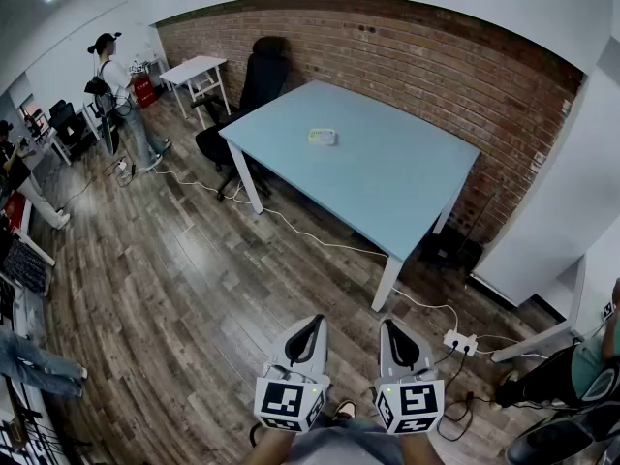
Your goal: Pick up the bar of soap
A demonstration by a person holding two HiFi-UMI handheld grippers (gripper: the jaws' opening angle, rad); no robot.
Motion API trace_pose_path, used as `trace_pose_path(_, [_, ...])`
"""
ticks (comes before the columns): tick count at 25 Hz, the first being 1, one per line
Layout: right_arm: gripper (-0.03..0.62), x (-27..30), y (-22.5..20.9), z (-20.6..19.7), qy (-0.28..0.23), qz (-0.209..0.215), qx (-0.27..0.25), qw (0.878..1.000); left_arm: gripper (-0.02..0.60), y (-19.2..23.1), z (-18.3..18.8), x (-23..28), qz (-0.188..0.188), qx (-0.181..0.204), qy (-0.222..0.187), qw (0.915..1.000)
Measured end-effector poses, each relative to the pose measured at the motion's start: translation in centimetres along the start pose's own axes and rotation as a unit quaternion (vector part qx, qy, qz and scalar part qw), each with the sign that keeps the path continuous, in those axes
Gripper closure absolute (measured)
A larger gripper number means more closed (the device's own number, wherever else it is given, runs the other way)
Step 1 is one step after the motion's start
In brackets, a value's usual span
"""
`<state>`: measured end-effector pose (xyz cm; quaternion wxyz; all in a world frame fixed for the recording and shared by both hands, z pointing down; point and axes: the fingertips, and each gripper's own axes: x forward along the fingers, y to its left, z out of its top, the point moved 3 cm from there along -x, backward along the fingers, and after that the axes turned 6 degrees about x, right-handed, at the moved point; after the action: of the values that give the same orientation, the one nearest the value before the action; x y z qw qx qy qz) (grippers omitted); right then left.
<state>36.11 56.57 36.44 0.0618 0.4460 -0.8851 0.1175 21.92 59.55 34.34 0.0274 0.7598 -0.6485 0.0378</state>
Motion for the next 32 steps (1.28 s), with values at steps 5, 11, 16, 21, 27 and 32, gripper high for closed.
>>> trace_pose_path(5, [0.591, 0.1, 0.2, -0.1, 0.006, -0.005, 0.001, 1.0, 0.58, 0.0, -0.2, 0.2, -0.005, -0.004, 0.004, 1.0])
trace_pose_path(11, [0.591, 0.1, 1.0, -0.4, 0.013, -0.01, -0.002, 1.0, 0.58, 0.4, -0.5, -0.1, -0.013, -0.01, 0.006, 0.9998])
trace_pose_path(16, [0.591, 0.9, 2.3, -0.9, 0.016, 0.001, 0.003, 1.0, 0.58, 1.5, -0.8, -0.4, -0.014, -0.01, 0.007, 0.9998])
trace_pose_path(21, [0.589, 2.1, 4.5, -0.7, 0.002, 0.01, 0.026, 1.0, 0.58, 4.0, -0.6, -1.3, -0.011, -0.01, 0.008, 0.9998])
trace_pose_path(27, [0.589, 4.6, 7.8, -0.2, 0.01, 0.019, 0.017, 1.0, 0.58, 7.7, -0.3, -1.6, -0.011, -0.01, 0.014, 0.9998])
trace_pose_path(32, [0.589, 6.0, 9.9, -0.3, 0.009, 0.019, 0.009, 1.0, 0.58, 9.4, -0.6, -1.6, -0.032, -0.009, 0.012, 0.9994])
